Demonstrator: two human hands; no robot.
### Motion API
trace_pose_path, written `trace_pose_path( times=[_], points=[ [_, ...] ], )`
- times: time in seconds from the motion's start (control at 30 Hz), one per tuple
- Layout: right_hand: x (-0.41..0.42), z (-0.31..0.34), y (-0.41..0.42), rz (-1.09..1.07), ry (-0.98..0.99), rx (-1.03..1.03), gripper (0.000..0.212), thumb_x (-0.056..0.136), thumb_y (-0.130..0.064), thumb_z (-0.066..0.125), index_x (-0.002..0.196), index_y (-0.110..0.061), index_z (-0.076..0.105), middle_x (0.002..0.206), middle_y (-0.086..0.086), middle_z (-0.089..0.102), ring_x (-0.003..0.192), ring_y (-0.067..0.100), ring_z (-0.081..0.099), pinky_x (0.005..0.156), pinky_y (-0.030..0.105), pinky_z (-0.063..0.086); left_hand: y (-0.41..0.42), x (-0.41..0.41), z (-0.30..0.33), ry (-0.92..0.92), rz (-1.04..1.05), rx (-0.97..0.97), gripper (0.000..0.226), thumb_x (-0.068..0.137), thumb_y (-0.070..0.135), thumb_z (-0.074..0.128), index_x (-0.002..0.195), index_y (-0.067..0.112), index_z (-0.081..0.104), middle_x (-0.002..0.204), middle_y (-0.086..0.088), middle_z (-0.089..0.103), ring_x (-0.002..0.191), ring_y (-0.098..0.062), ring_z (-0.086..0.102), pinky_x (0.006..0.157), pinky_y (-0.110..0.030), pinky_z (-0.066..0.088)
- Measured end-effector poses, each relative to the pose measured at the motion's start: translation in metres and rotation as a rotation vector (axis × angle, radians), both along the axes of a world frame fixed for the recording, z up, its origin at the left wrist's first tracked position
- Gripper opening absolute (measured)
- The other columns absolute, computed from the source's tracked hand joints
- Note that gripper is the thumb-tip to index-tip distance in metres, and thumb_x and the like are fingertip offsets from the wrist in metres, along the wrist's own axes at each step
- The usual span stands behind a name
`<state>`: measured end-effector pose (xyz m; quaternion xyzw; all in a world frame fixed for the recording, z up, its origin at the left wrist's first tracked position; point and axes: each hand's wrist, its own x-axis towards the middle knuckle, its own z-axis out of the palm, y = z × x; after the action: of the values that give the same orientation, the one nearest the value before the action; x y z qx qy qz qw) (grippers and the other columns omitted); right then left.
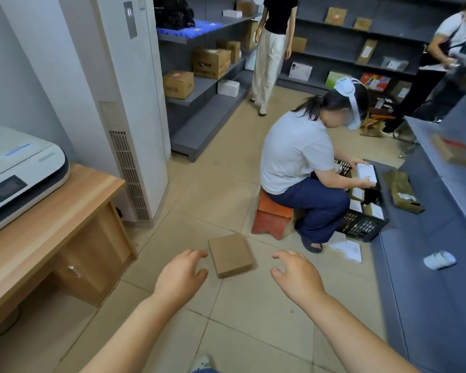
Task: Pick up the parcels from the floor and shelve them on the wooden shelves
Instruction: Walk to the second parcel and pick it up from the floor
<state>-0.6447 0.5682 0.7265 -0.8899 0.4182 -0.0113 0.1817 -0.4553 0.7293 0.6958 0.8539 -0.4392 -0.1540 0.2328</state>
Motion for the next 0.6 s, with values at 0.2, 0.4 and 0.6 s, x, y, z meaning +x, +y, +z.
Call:
trace_pose_path(
  times=[0.2, 0.4, 0.6],
  points=[
    [0.057, 0.000, -0.073, -0.026, 0.006, 0.004, 0.037, 0.087, -0.027, 0.051, 0.124, -0.022, 0.055, 0.128, -0.003, 0.057, 0.118, 0.017, 0.050, 0.089, 0.027, 0.040, -0.087, 0.062, -0.002, 0.033, -0.002, -0.019, 0.039, 0.085, 0.026, 0.053, 0.124, 0.024, 0.051, 0.120, 0.004, 0.058, 0.106, -0.014, 0.055, 0.081, -0.027, 0.044],
    [0.086, -0.011, -0.129, -0.043, 0.017, 0.042, 0.036, 0.088, -0.026, 0.051, 0.123, -0.022, 0.056, 0.127, -0.004, 0.057, 0.117, 0.016, 0.050, 0.088, 0.027, 0.041, -0.154, 0.092, -0.016, 0.069, -0.029, 0.027, 0.040, 0.085, 0.025, 0.052, 0.125, 0.024, 0.051, 0.121, 0.003, 0.058, 0.107, -0.014, 0.056, 0.081, -0.027, 0.045],
    [0.110, -0.029, -0.200, -0.002, 0.040, 0.088, 0.036, 0.089, -0.026, 0.051, 0.124, -0.020, 0.055, 0.127, -0.001, 0.057, 0.116, 0.017, 0.052, 0.088, 0.028, 0.042, -0.213, 0.108, -0.035, 0.088, 0.001, 0.073, 0.039, 0.086, 0.027, 0.052, 0.125, 0.024, 0.051, 0.122, 0.004, 0.057, 0.107, -0.013, 0.056, 0.081, -0.027, 0.045]
  ],
)
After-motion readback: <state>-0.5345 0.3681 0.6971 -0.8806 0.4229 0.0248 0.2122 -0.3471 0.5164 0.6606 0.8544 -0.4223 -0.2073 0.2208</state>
